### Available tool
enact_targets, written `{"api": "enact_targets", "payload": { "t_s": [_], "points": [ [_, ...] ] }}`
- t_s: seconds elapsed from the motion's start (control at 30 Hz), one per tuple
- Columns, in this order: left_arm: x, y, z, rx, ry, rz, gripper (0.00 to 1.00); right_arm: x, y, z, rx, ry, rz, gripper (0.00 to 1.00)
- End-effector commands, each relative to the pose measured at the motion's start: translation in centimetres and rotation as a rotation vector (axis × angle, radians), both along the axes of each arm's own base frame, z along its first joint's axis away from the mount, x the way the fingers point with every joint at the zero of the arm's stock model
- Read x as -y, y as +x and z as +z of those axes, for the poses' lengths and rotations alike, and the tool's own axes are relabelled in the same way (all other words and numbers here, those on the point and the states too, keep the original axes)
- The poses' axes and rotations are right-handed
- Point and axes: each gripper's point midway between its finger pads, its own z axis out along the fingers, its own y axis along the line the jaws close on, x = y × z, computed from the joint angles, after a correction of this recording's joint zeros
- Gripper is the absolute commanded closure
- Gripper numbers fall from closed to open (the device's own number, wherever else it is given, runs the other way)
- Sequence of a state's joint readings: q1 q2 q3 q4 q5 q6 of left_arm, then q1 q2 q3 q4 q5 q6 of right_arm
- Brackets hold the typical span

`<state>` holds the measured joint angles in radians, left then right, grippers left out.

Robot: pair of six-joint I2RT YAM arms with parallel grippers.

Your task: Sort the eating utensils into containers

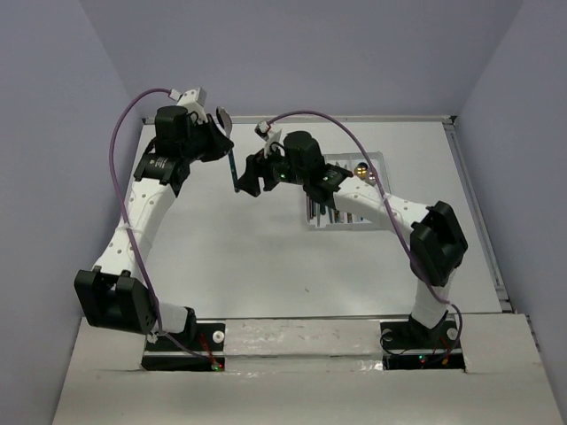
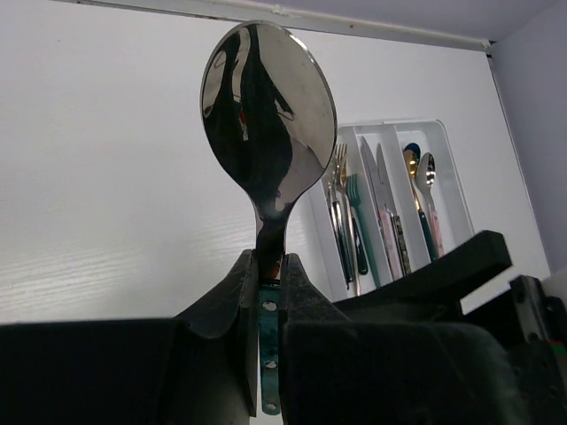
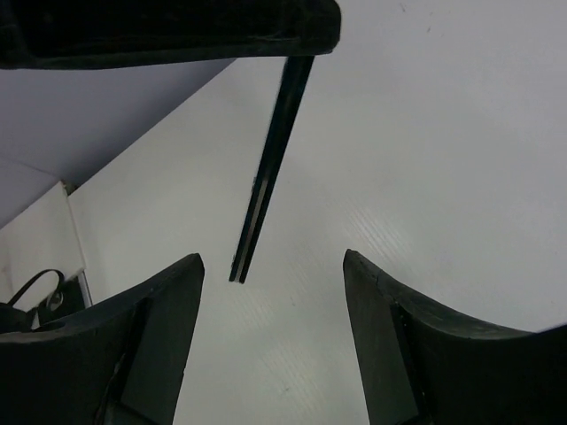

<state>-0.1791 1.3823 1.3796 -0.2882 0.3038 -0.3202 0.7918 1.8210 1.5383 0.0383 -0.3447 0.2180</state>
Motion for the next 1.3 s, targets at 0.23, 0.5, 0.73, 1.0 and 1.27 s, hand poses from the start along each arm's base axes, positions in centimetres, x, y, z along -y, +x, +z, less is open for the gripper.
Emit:
{"api": "enact_targets", "payload": {
  "t_s": [0.23,0.5,0.73,1.0,1.27],
  "points": [
    [0.9,-1.4,0.9,0.043,-0.059,-0.030,1.00,-4.1,1.3,2.2,-0.028,0.140,0.051,0.48],
    [1.1,-1.2,-0.1,0.025,-0.059,-0.032,1.00,-4.8,1.9,0.6,-0.074,0.133,0.040,1.00],
    [0.7,-1.1,-2.7,-0.008,0.013,-0.050,0.01,-0.1,3.4,-1.0,-0.136,0.058,-0.037,1.00],
    [-2.0,-0.8,-5.5,-0.098,0.151,-0.088,0.01,18.9,7.9,-6.6,-0.334,-0.055,-0.312,1.00],
    [-6.1,-1.2,-9.4,-0.145,0.091,-0.055,0.01,32.6,9.2,-14.8,-0.521,-0.182,-0.574,1.00]
  ]
}}
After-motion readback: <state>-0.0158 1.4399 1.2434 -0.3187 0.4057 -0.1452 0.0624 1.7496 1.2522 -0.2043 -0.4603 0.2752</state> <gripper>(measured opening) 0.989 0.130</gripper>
